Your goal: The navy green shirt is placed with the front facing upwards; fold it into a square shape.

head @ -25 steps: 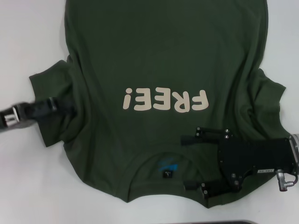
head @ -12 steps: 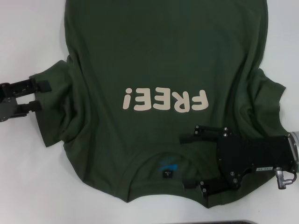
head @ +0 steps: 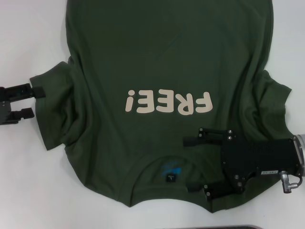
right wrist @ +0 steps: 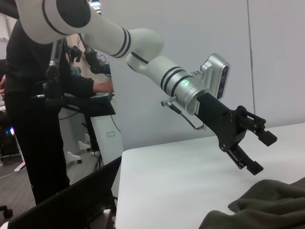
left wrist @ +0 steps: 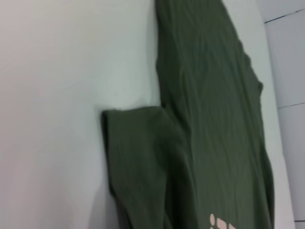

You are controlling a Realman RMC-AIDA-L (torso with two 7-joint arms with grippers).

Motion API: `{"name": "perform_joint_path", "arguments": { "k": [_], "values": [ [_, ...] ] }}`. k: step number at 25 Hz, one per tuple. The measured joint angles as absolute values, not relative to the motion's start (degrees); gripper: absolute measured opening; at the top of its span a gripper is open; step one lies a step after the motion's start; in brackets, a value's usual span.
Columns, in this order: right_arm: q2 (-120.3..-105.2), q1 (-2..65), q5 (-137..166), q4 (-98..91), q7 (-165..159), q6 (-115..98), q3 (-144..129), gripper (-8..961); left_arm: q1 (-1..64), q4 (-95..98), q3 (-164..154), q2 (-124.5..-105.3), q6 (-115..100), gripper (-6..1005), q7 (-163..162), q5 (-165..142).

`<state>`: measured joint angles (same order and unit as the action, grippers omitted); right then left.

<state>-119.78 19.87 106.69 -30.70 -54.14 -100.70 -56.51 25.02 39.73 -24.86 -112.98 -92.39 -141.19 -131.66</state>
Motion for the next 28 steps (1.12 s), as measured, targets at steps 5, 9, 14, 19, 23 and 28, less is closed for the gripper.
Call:
{"name": "perform_joint_path", "arguments": {
  "k": [5,9,14,19,23,28],
  "values": [
    [-119.78,20.11,106.69,-30.68,-54.14,-100.66,-56.51,942,25.43,39.73,-25.04,-112.84,-91.34,891,-142.57,-132.05],
    [-119.78,20.13,106.69,-30.53,-54.14,-100.68,-56.51,942,25.79,39.12,-24.99,-112.52,-89.98,890,-143.76,-132.47],
    [-119.79,20.13,106.69,-30.5,-54.13,-100.7,-56.51,942,26.2,36.18,-24.79,-112.09,-87.08,889,-144.47,-132.78],
    [-119.75,20.13,106.72,-30.55,-54.13,-100.66,-56.51,942,26.23,35.28,-24.78,-112.08,-86.24,888,-144.67,-132.68],
    [-119.72,20.13,106.72,-30.57,-54.14,-100.63,-56.51,942,26.22,35.17,-24.78,-112.16,-85.97,888,-144.89,-132.57],
    [-119.69,19.98,106.76,-30.59,-54.13,-100.63,-56.51,942,26.19,35.0,-24.78,-112.14,-85.41,887,-145.19,-132.74]
  ]
}}
